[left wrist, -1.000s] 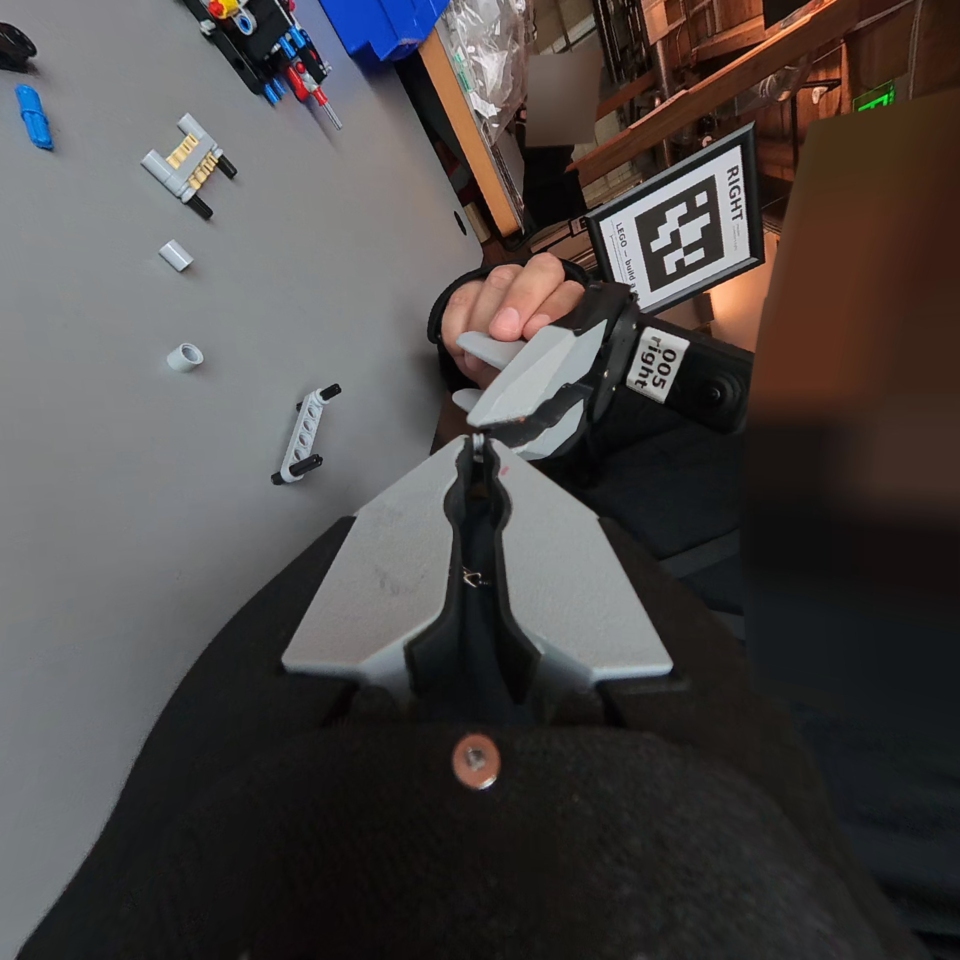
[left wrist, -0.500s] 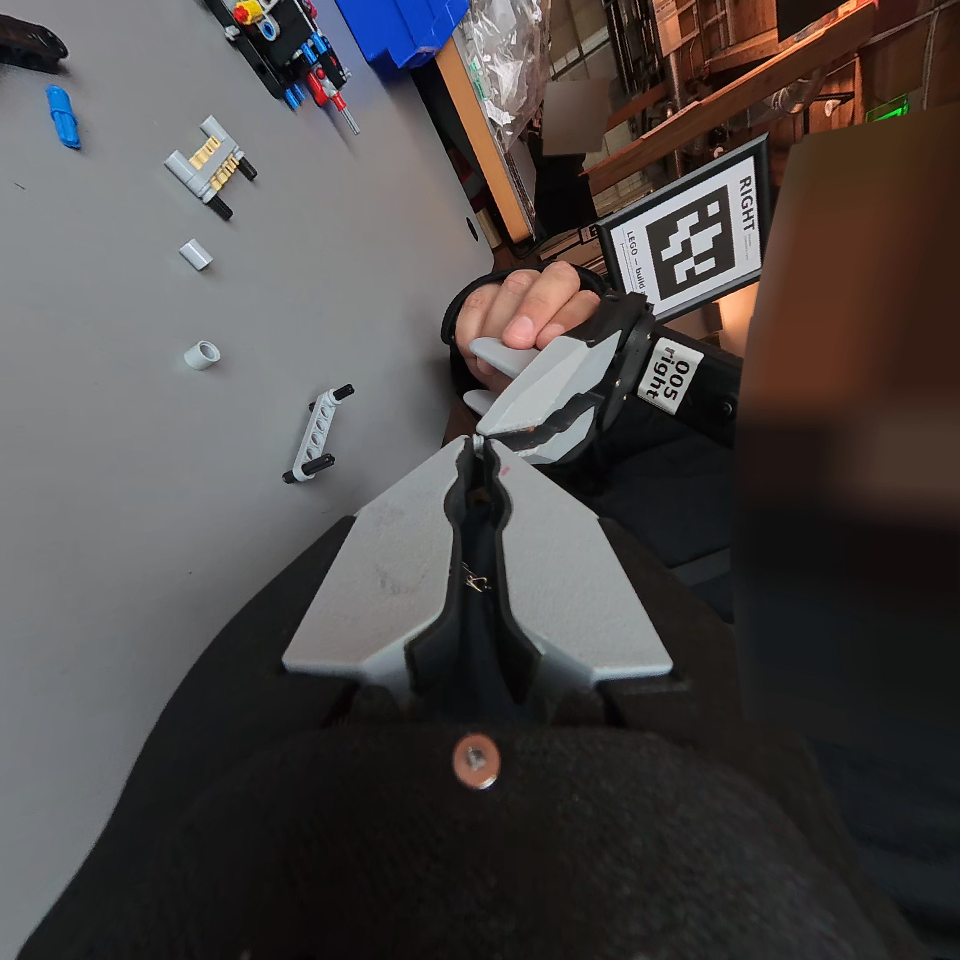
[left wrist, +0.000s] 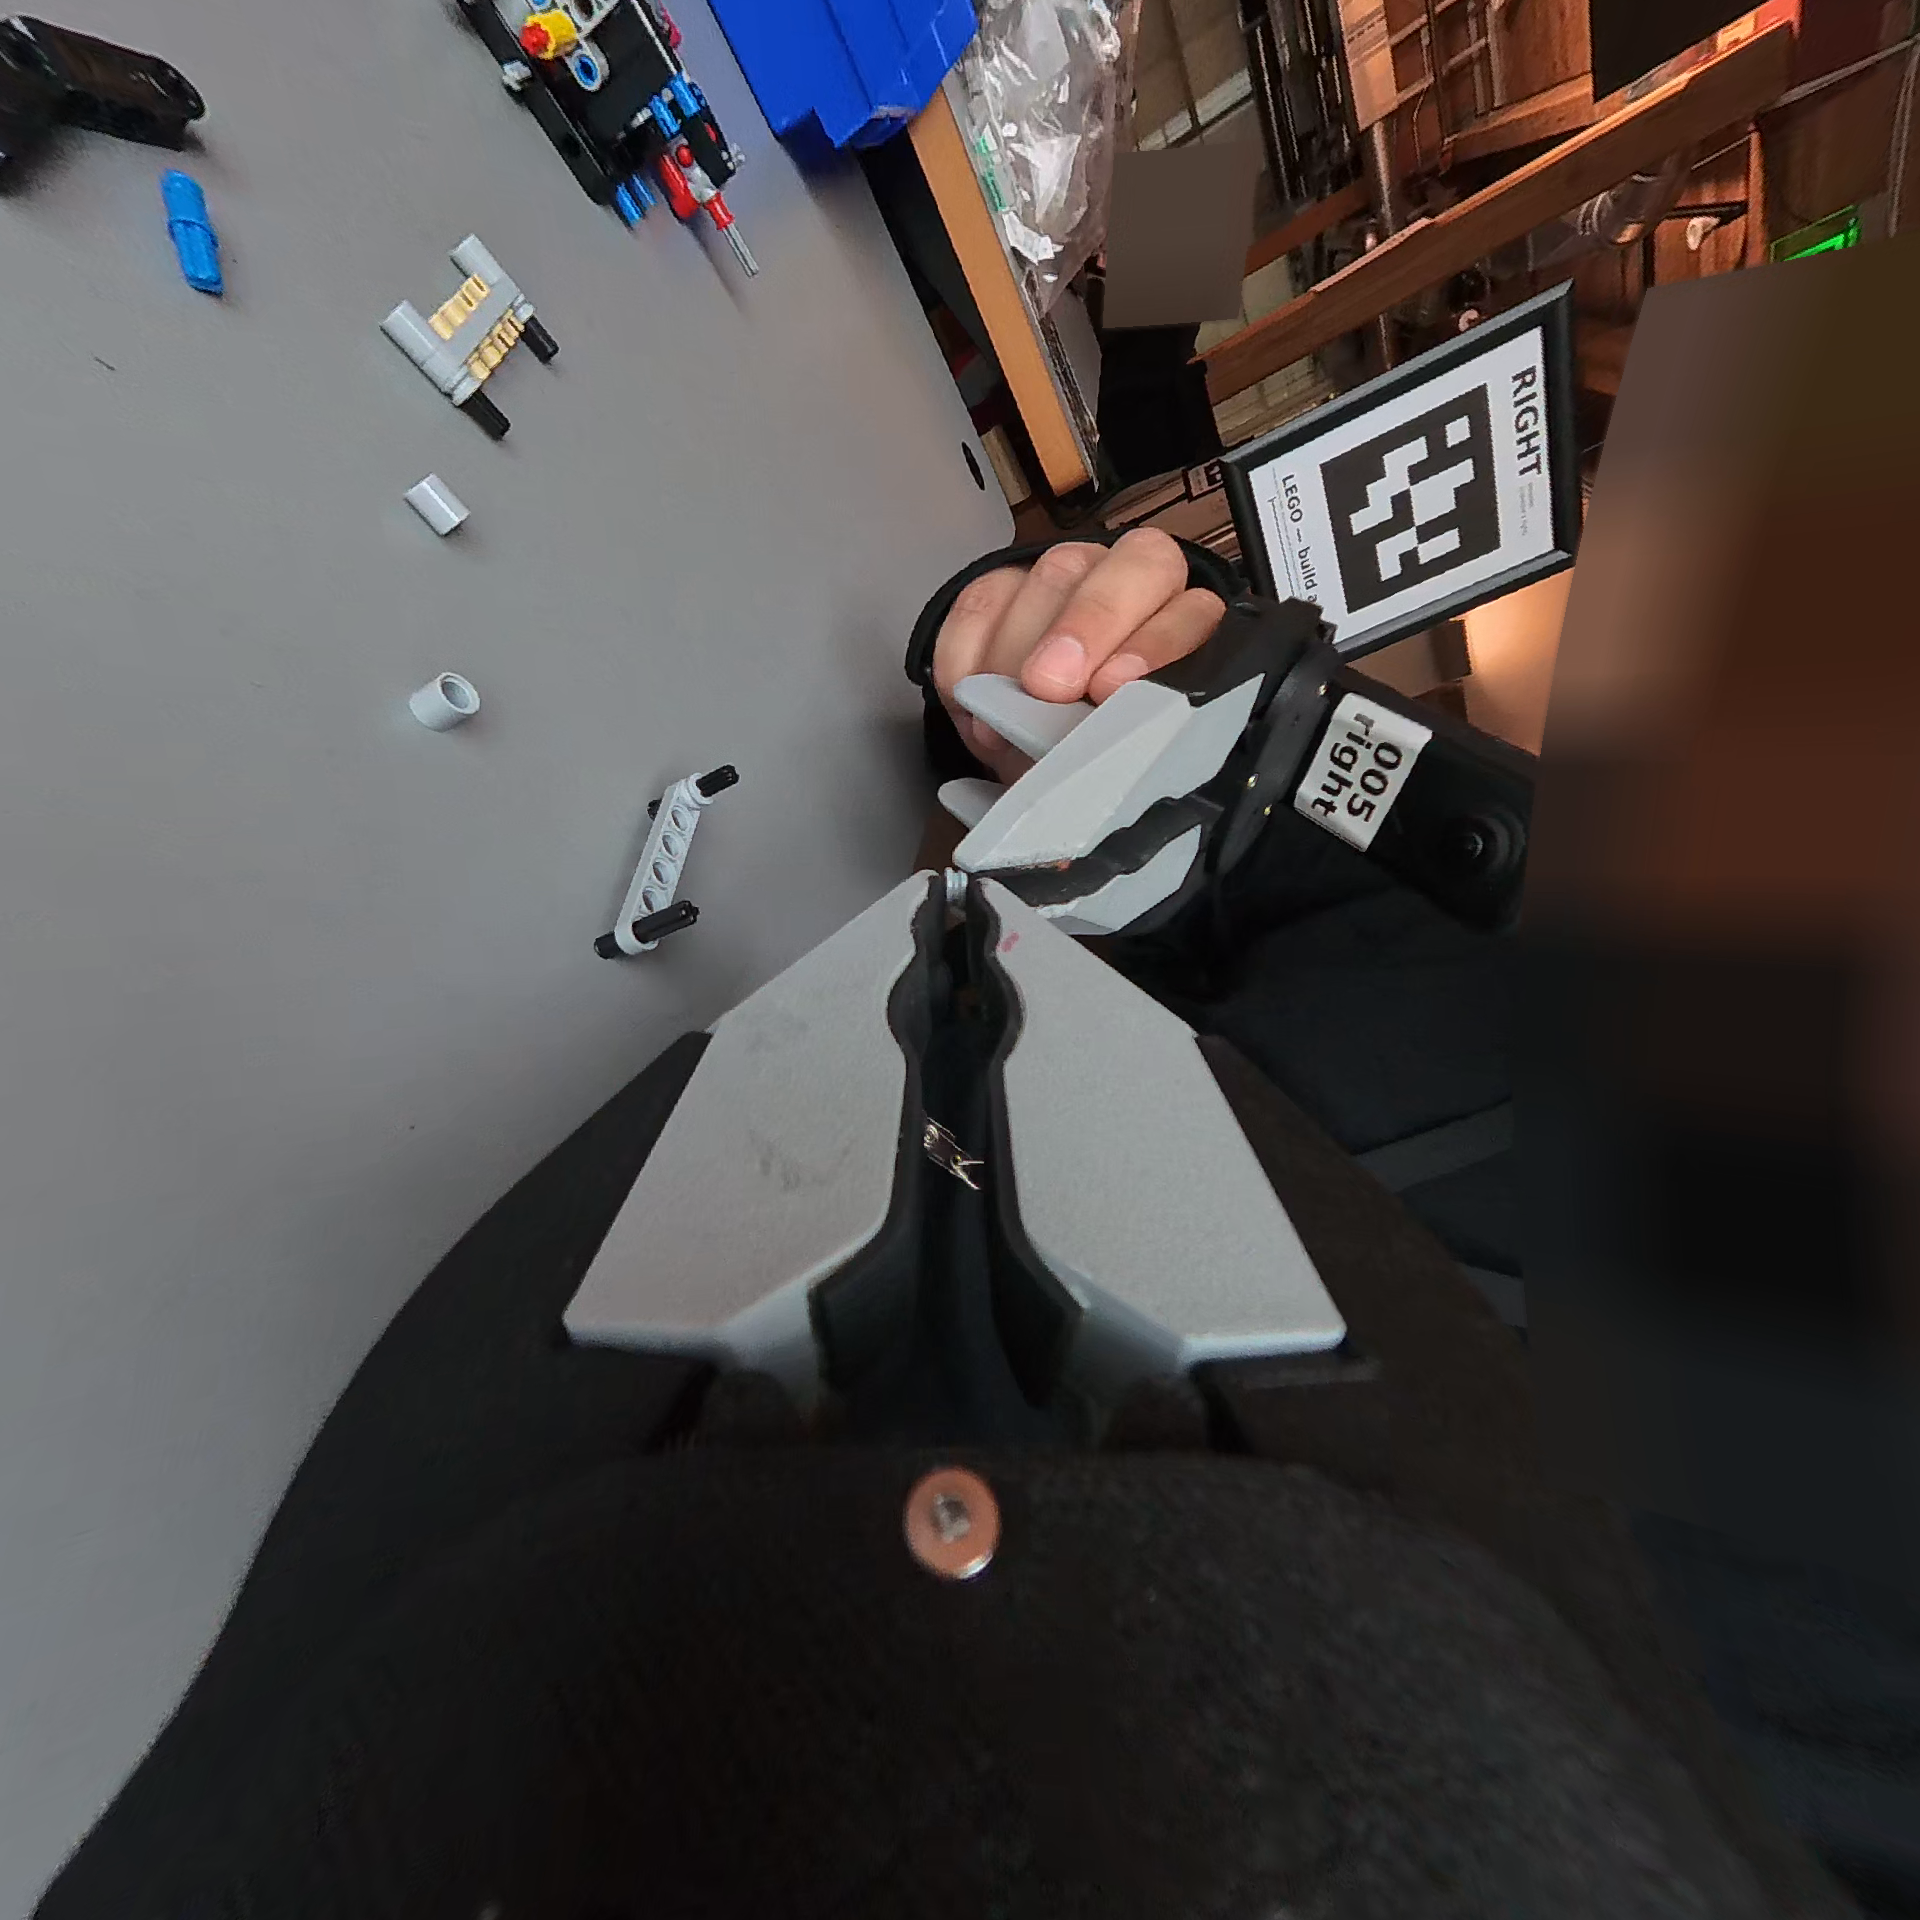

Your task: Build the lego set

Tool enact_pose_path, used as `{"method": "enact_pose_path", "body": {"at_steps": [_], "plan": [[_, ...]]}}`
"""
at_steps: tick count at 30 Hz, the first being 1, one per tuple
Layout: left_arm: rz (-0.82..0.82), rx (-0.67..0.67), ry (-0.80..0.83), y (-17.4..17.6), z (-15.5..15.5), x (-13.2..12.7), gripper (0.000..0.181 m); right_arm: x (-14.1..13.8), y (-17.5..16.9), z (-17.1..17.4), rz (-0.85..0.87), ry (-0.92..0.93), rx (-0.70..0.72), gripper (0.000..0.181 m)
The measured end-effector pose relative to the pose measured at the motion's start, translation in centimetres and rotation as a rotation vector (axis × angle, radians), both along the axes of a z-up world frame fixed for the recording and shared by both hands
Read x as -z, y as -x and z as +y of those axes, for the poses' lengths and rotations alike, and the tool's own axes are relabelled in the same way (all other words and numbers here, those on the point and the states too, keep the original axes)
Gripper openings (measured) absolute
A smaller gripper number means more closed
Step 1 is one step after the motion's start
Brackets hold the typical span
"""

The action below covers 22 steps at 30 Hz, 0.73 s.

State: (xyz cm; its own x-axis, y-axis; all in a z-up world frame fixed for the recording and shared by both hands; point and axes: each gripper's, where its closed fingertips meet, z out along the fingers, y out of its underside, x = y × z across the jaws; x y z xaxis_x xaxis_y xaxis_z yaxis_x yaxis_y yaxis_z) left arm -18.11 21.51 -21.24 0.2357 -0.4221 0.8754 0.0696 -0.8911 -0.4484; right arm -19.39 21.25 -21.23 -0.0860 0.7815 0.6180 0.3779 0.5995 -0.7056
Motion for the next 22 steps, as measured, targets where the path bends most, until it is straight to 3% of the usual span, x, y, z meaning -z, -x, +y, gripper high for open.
{"method": "enact_pose_path", "body": {"at_steps": [12, 19, 22], "plan": [[-0.003, -0.018, -0.016, 0.4, 0.3, -0.2, 0.001, -0.1, 0.1, 0.2, 0.012, 0.137, -0.012, 0.002], [0.326, 0.025, -0.254, 2.8, -0.3, 2.5, 0.030, 0.7, -0.2, 0.9, -0.044, 0.268, -0.060, 0.002], [0.401, 0.054, -0.342, 2.2, -0.1, 3.8, 0.041, 1.1, -0.1, 1.2, -0.096, 0.375, -0.108, 0.002]]}}
